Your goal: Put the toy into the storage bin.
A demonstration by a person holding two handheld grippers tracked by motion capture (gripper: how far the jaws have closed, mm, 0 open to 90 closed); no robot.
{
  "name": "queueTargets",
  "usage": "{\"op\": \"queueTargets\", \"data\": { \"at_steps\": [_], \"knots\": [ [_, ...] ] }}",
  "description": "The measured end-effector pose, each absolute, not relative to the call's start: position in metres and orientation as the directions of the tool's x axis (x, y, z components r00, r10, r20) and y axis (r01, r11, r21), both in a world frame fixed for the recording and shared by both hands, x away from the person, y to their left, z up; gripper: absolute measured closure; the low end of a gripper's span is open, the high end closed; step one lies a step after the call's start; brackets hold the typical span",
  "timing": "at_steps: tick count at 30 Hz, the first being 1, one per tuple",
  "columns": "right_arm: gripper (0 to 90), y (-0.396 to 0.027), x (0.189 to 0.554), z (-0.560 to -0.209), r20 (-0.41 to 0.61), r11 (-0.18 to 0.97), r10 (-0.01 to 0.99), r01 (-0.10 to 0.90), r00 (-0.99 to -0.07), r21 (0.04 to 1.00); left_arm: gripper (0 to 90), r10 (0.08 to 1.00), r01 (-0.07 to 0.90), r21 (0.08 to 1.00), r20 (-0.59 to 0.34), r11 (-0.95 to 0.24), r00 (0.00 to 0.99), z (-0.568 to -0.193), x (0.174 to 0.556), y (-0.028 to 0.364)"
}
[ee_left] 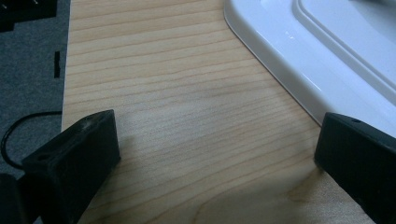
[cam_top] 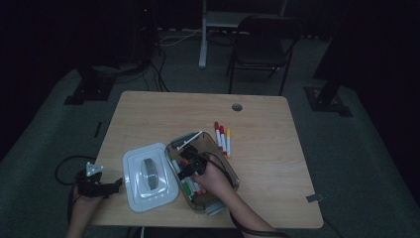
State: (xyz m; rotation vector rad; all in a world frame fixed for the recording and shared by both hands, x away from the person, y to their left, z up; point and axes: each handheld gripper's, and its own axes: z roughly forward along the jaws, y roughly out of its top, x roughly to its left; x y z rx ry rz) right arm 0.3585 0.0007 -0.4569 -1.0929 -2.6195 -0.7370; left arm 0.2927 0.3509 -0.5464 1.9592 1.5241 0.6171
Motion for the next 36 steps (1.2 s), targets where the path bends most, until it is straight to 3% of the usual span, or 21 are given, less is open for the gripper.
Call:
{"op": "queueTargets", "data": {
  "at_steps": [9, 17, 27, 36],
  "knots": [
    [70.7, 0.002, 0.361, -0.464, 0.367, 0.623, 0.608, 0.709, -0.704, 0.330, 0.5, 0.970, 0.704, 0.686, 0.011, -0.184, 0.242, -0.546, 0.293, 0.351],
    [53.1, -0.019, 0.362, -0.443, 0.348, 0.572, 0.613, 0.703, -0.709, 0.424, 0.5, 0.970, 0.704, 0.686, 0.011, -0.183, 0.242, -0.546, 0.293, 0.351],
    [42.4, -0.074, 0.364, -0.398, 0.254, 0.467, 0.647, 0.638, -0.718, 0.612, 0.5, 0.970, 0.704, 0.686, 0.013, -0.185, 0.243, -0.546, 0.293, 0.351],
    [44.5, -0.125, 0.376, -0.397, 0.208, 0.371, 0.751, 0.661, -0.627, 0.652, 0.5, 0.970, 0.704, 0.685, 0.014, -0.187, 0.244, -0.546, 0.293, 0.351]
  ]
}}
